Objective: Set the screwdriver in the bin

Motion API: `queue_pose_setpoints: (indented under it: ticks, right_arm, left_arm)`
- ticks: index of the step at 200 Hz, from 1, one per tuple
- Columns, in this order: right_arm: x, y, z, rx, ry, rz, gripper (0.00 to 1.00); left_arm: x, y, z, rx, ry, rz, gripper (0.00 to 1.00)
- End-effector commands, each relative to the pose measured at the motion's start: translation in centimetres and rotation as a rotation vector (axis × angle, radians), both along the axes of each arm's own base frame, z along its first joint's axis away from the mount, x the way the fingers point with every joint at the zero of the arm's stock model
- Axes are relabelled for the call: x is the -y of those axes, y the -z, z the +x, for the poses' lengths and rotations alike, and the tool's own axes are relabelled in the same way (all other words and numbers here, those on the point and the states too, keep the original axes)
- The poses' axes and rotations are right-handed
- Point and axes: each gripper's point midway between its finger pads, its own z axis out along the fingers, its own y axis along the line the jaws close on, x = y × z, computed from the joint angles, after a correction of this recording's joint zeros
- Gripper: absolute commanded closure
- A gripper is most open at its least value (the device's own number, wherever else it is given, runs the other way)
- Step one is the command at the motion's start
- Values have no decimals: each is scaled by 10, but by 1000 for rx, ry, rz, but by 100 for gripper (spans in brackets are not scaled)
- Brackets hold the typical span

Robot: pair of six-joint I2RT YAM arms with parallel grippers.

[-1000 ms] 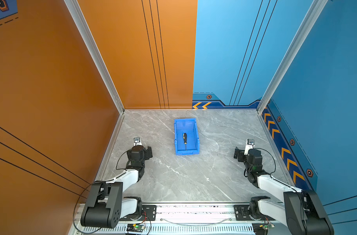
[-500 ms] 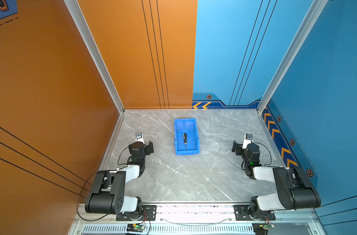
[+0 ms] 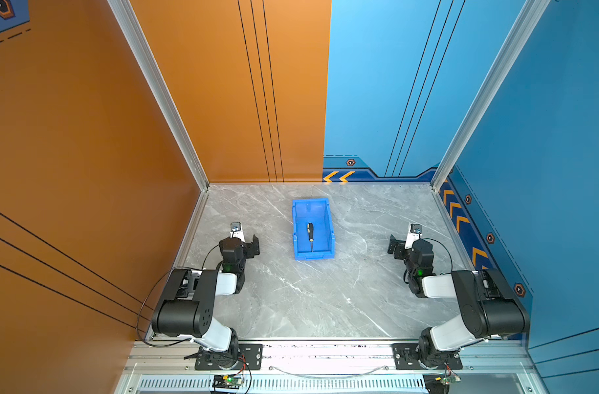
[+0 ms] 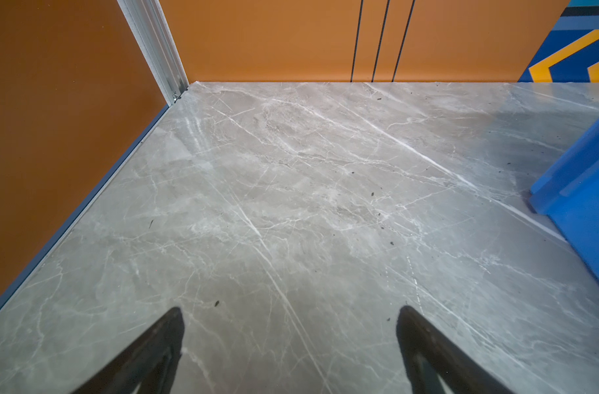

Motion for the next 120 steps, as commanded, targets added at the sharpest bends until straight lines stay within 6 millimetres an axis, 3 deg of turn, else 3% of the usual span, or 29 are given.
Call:
queue_pose_setpoints:
  ticks: [1, 120]
  right_arm:
    - [8, -2, 5, -1, 34, 3, 0]
    - [8, -2, 5, -2, 34, 4, 0]
  left_arm:
    - [4, -4, 3, 25, 29, 13, 2]
    - [7, -4, 4, 23, 37, 26, 2]
